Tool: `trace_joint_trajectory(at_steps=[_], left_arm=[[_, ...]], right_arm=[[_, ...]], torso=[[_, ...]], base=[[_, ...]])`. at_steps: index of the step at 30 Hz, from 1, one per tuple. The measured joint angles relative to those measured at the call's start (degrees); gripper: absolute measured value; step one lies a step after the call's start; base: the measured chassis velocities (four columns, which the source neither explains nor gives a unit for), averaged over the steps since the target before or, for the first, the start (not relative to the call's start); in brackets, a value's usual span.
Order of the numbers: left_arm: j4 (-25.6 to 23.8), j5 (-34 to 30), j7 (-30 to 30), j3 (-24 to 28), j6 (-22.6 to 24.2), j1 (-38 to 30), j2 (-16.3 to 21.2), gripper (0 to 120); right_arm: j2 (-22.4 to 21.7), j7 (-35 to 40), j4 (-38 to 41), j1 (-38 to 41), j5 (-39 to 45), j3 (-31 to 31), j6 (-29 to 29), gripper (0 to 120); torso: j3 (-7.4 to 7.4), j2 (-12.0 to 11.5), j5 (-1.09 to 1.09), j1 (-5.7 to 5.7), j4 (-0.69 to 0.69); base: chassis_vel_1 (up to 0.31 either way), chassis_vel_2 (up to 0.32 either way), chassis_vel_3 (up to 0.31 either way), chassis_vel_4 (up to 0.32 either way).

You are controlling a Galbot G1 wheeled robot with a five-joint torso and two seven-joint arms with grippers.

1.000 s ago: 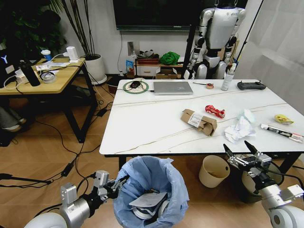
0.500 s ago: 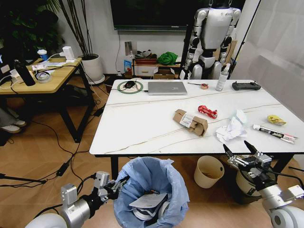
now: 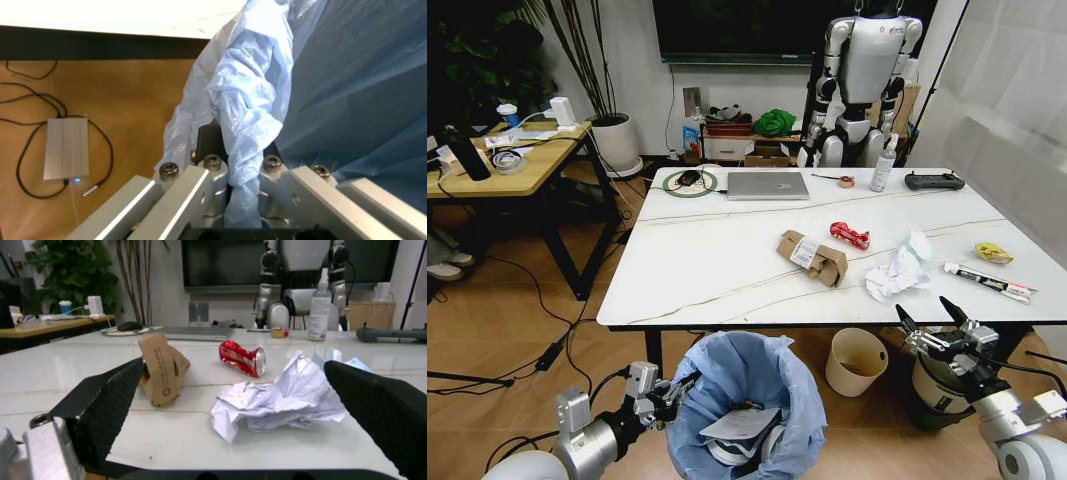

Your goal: Pick up the trash bin and place the trash from the table into it.

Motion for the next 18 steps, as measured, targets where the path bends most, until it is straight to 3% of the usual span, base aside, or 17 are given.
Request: trace_joint_trajectory(at_steps=[8, 12, 18], left_arm=[[-0.1, 0.2, 0.0, 0.2, 0.1, 0.4, -0.3, 0], [-0.5, 0.2, -0.1, -0.4, 0.1, 1.1, 0.3, 0], [-0.7, 0.0, -0.2, -0.9, 0.1, 1.6, 0.9, 0]], right_arm=[[-2.5, 1.6, -0.4, 0.6, -0.1, -0.2, 0.1, 100], [-9.4, 10.3, 1.2, 3.2, 1.3, -4.7, -0.7, 100], [-15.5, 13.6, 3.3, 6.1, 9.5, -11.1, -6.5, 100]], torso=[[0.00, 0.0, 0.01, 0.00, -0.01], [0.00, 0.0, 0.00, 0.00, 0.00], [0.00, 0.0, 0.00, 0.00, 0.01]], base=[[-0.013, -0.015, 0.013, 0.011], [0.000, 0.000, 0.000, 0.000], [0.000, 0.000, 0.000, 0.000]])
